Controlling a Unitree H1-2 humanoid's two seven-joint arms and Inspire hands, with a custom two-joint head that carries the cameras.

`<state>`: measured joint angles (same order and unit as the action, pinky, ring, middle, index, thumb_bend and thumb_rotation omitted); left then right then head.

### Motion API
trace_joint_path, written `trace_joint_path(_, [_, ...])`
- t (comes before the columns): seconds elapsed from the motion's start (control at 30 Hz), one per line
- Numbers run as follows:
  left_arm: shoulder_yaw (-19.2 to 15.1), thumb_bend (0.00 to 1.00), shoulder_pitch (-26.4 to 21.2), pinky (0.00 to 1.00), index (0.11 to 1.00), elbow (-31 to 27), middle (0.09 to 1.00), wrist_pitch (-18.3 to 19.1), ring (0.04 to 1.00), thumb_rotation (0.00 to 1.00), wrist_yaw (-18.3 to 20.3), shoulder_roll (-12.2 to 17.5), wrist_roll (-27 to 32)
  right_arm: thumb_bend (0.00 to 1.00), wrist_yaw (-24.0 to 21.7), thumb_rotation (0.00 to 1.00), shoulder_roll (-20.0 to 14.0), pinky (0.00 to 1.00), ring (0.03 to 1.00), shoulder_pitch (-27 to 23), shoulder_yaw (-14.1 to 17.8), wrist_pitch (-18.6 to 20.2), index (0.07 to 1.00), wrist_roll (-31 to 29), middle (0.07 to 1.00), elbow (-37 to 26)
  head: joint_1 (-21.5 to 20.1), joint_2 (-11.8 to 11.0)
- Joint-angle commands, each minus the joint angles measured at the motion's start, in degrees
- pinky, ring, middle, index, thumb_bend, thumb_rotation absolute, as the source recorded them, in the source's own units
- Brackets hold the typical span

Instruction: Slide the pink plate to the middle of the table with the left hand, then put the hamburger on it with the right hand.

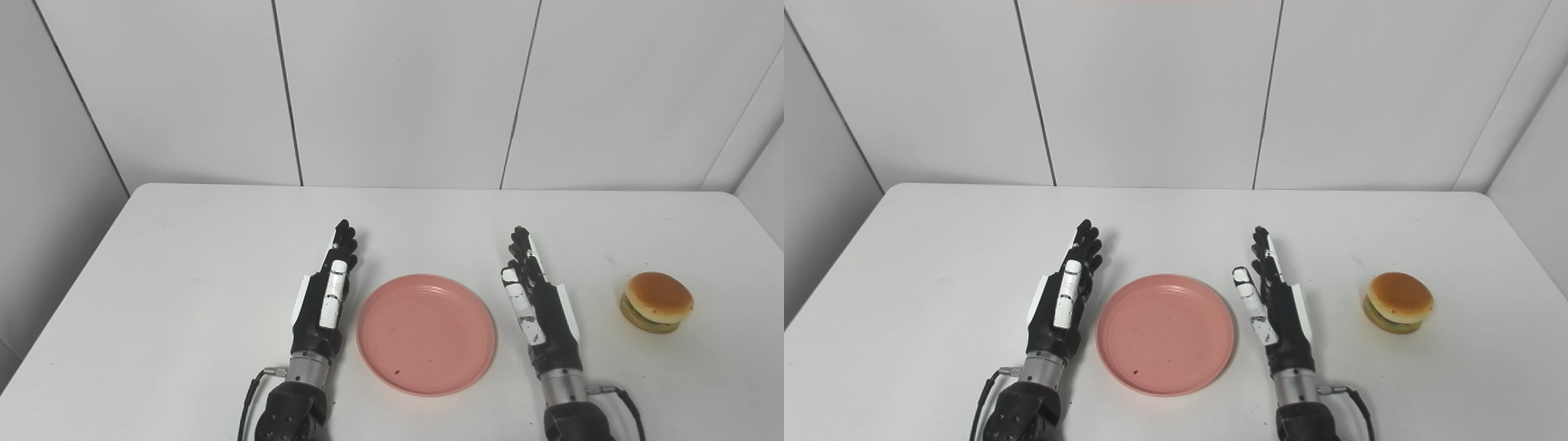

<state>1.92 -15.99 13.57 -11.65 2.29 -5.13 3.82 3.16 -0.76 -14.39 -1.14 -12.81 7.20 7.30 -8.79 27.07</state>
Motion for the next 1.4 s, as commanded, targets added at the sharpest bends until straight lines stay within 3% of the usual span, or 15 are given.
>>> trace_joint_path(0.0, [-0.2,0.51,5.0,1.00,1.000,3.9,1.000,0.7,1.000,1.00,-0.1,-0.1,0.2,0.60,1.6,0.87,-1.4,0.92,0.955,-1.5,0.4,-0.8,0.963,4.3,0.967,-5.3,-0.6,0.2])
trace_joint_path(0.13, [-0.3,0.51,5.3,1.00,1.000,2.9,1.000,2.1,1.000,1.00,0.5,0.4,0.7,0.60,0.2,0.89,-6.3,0.92,0.949,-1.9,0.9,5.7,0.954,12.0,0.962,-12.9,-1.9,0.3])
trace_joint_path(0.27, [-0.2,0.51,5.4,1.00,1.000,2.3,1.000,3.2,1.000,1.00,0.5,0.4,0.8,0.61,-1.3,0.83,-11.8,0.91,0.952,-2.6,2.0,8.0,0.949,15.3,0.964,-16.0,-2.3,0.3])
trace_joint_path(0.4, [-0.2,0.51,5.3,1.00,1.000,1.9,1.000,4.5,1.000,1.00,0.4,0.4,1.2,0.66,-3.1,0.80,-16.1,0.90,0.949,-3.1,3.7,12.3,0.947,16.9,0.961,-17.7,-2.7,0.4])
trace_joint_path(0.63, [-0.6,0.52,5.0,1.00,1.000,2.5,1.000,4.6,1.000,1.00,0.5,0.9,1.4,0.65,-5.9,0.69,-22.7,0.80,0.891,-3.2,5.0,14.4,0.902,17.4,0.919,-17.8,-5.4,0.5])
trace_joint_path(0.87, [-0.8,0.54,4.8,1.00,1.000,2.9,1.000,5.1,1.000,1.00,1.5,1.8,2.3,0.68,-9.0,0.62,-26.4,0.77,0.874,-3.8,4.5,18.3,0.893,19.5,0.911,-16.2,-7.5,0.3])
trace_joint_path(1.1, [-1.0,0.54,4.5,1.00,1.000,3.5,1.000,4.4,1.000,1.00,3.8,3.5,4.0,0.71,-10.9,0.58,-28.6,0.73,0.853,-5.4,2.7,20.7,0.894,24.2,0.902,-14.2,-12.2,0.3])
trace_joint_path(1.37, [-1.6,0.54,3.9,1.00,1.000,4.4,1.000,3.7,1.000,1.00,6.1,4.7,5.9,0.74,-12.0,0.61,-31.1,0.72,0.842,-6.4,1.2,22.9,0.888,29.0,0.893,-12.6,-13.9,0.2])
